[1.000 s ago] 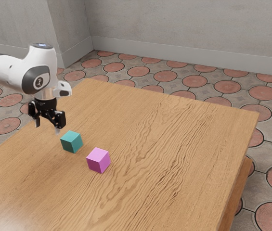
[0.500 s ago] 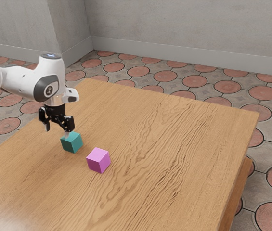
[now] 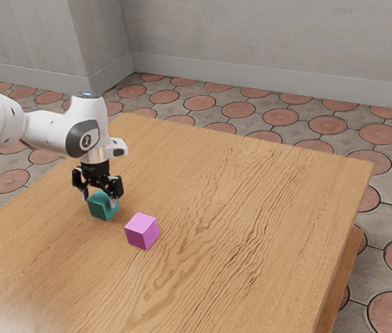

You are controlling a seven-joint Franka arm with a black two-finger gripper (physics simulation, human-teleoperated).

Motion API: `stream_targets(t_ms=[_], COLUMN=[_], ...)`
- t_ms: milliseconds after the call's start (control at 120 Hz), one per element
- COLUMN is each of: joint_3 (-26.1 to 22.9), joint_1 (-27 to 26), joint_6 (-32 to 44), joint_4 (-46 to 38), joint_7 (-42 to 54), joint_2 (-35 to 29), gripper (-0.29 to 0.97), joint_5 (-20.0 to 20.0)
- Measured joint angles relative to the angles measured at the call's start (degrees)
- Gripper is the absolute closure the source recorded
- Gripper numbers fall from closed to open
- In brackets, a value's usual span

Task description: Pick up the blue block with one arm, and put the blue block on the pink block with one arm

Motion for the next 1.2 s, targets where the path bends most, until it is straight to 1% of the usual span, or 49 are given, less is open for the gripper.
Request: stream_targets(t_ms=[258,308,417,508,575,633,767,883,1017,1200], joint_3=[0.0,0.1,0.2,0.2,0.1,-0.1,-2.8,-5.6,-8.0,-11.2], joint_1=[0.0,0.0,0.1,0.2,0.5,0.8,2.8,4.5,4.9,5.0], joint_6=[0.4,0.4,0.4,0.4,0.3,0.1,-0.7,-1.6,-2.5,-3.0], joint_4=[2.5,2.8,3.3,3.4,3.4,3.3,2.2,-1.0,-4.9,-7.2], joint_7=[-0.6,-0.7,-0.8,-1.0,-1.1,-1.1,-1.3,-1.3,-1.4,-1.6], joint_2=[3.4,3.7,4.1,4.2,4.0,3.5,0.8,-3.4,-7.6,-11.2], gripper=[0.01,0.06,0.22,0.26,0.32,0.35,0.37,0.39,0.40,0.41], joint_5=[0.1,0.1,0.0,0.2,0.4,0.6,0.9,1.0,0.5,-1.0])
